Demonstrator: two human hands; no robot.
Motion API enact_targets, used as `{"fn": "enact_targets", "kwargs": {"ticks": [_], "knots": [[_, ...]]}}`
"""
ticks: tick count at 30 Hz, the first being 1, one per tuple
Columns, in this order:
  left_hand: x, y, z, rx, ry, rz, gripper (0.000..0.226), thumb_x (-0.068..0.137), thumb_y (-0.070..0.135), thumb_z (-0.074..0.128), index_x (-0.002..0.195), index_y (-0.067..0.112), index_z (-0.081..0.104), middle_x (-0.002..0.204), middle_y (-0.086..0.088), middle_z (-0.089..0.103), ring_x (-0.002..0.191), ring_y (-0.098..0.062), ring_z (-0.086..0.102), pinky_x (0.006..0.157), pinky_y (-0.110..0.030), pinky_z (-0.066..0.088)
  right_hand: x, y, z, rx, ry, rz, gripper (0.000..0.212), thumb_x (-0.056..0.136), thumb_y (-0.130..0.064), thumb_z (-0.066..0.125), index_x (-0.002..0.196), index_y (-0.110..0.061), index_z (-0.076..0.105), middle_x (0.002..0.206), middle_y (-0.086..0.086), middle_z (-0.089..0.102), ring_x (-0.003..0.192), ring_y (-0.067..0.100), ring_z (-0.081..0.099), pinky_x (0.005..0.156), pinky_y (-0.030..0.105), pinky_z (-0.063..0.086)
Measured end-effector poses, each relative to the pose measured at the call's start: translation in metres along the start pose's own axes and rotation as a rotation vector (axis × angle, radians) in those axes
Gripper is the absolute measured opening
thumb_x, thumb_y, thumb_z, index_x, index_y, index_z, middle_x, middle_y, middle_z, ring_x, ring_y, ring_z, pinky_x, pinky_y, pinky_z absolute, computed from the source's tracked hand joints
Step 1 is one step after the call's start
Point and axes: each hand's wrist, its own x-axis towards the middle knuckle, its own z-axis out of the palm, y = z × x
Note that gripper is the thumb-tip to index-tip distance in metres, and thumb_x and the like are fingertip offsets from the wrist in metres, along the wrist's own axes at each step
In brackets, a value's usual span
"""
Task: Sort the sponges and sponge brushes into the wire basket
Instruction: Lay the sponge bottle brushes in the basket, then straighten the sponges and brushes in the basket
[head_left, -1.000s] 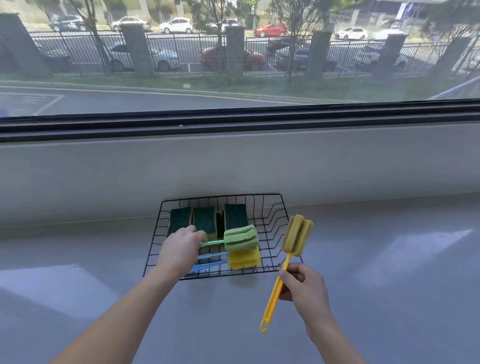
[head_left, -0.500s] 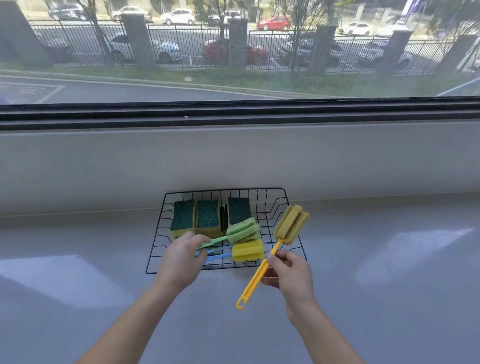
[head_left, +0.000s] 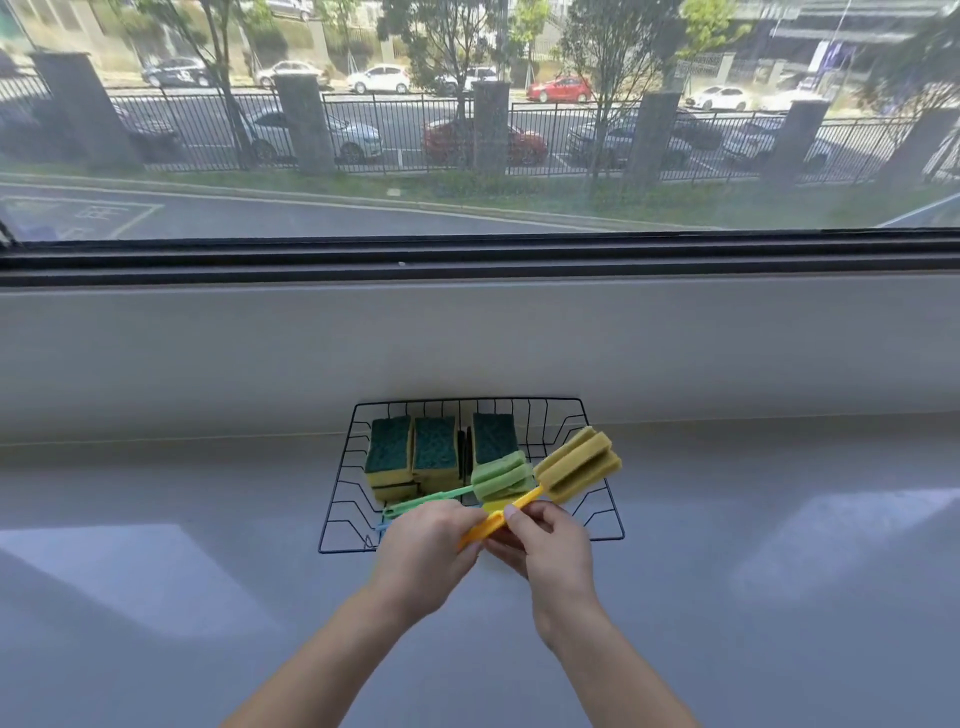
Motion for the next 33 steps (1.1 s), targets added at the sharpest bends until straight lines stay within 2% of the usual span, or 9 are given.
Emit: {"fn": "enact_targets", "kwargs": {"ticks": [4,6,9,12,14,17,20,25,33], "knots": [[0.008,-0.022,-0.01,0.052,0.031,-0.068,0.018,0.092,0.031,0.058,0.108,0.031,0.067,0.089,0.01,0.065,0.084,-0.016,0.058,0.066,-0.03,0.048,0.002,-0.001,-0.016,-0.418,-0.08,-0.078,0.022,0.09,-0.01,0.066,0.074,-0.023,0.075,0.072,-0.006,0.07,0.071,0.016,0.065,0.071,0.027,0.057],[0.011,-0.039,-0.014,0.116,0.013,-0.085,0.019,0.094,0.028,0.056,0.11,0.029,0.068,0.093,0.009,0.067,0.086,-0.017,0.058,0.067,-0.031,0.05,0.007,0.0,-0.034,-0.548,0.0,-0.095,0.018,0.088,-0.007,0.064,0.083,-0.023,0.073,0.079,-0.004,0.071,0.079,0.021,0.066,0.08,0.035,0.057],[0.015,-0.054,-0.012,0.174,-0.024,-0.066,0.02,0.095,0.024,0.056,0.111,0.027,0.069,0.099,0.007,0.069,0.089,-0.017,0.058,0.068,-0.028,0.046,0.012,-0.003,-0.054,-0.508,0.105,-0.067,0.022,0.09,-0.003,0.06,0.096,-0.022,0.07,0.091,0.003,0.074,0.089,0.028,0.07,0.091,0.048,0.058],[0.02,-0.06,-0.003,0.179,-0.037,-0.078,0.019,0.093,0.022,0.06,0.109,0.026,0.07,0.095,0.006,0.07,0.086,-0.017,0.059,0.063,-0.024,0.038,0.02,-0.004,-0.063,-0.531,0.145,-0.094,0.024,0.091,-0.003,0.06,0.101,-0.024,0.068,0.096,-0.001,0.073,0.092,0.02,0.068,0.094,0.045,0.056],[0.022,-0.064,0.006,0.174,-0.062,-0.11,0.02,0.093,0.02,0.06,0.109,0.026,0.071,0.095,0.006,0.07,0.087,-0.019,0.059,0.064,-0.027,0.042,0.025,-0.003,-0.064,-0.574,0.156,-0.121,0.024,0.091,-0.003,0.06,0.101,-0.025,0.067,0.096,-0.005,0.072,0.093,0.015,0.067,0.093,0.041,0.056],[0.023,-0.07,0.018,0.153,-0.129,-0.164,0.024,0.091,0.019,0.06,0.112,0.03,0.069,0.102,0.008,0.068,0.095,-0.019,0.06,0.075,-0.031,0.05,0.031,0.0,-0.064,-0.613,0.156,-0.146,0.025,0.091,-0.003,0.062,0.099,-0.027,0.066,0.095,-0.009,0.071,0.095,0.014,0.068,0.09,0.036,0.055],[0.024,-0.074,0.027,0.091,-0.179,-0.214,0.028,0.09,0.018,0.06,0.114,0.032,0.068,0.108,0.009,0.068,0.103,-0.018,0.061,0.082,-0.034,0.051,0.034,0.004,-0.062,-0.635,0.145,-0.146,0.026,0.091,-0.002,0.06,0.103,-0.025,0.066,0.099,-0.007,0.072,0.095,0.015,0.068,0.092,0.039,0.055],[0.022,-0.08,0.03,0.036,-0.123,-0.256,0.032,0.092,0.016,0.057,0.118,0.03,0.068,0.111,0.008,0.068,0.104,-0.016,0.06,0.086,-0.035,0.052,0.039,0.009,-0.063,-0.64,0.149,-0.141,0.025,0.093,-0.003,0.058,0.108,-0.021,0.068,0.101,-0.005,0.072,0.095,0.018,0.068,0.093,0.045,0.056],[0.0,-0.097,0.016,-0.02,0.044,-0.408,0.025,0.092,0.021,0.059,0.112,0.029,0.07,0.107,0.013,0.066,0.101,-0.013,0.059,0.077,-0.03,0.05,0.044,0.0,-0.06,-0.669,0.152,-0.207,0.017,0.096,-0.01,0.059,0.105,-0.02,0.07,0.097,-0.012,0.071,0.092,0.007,0.066,0.09,0.038,0.055]]}}
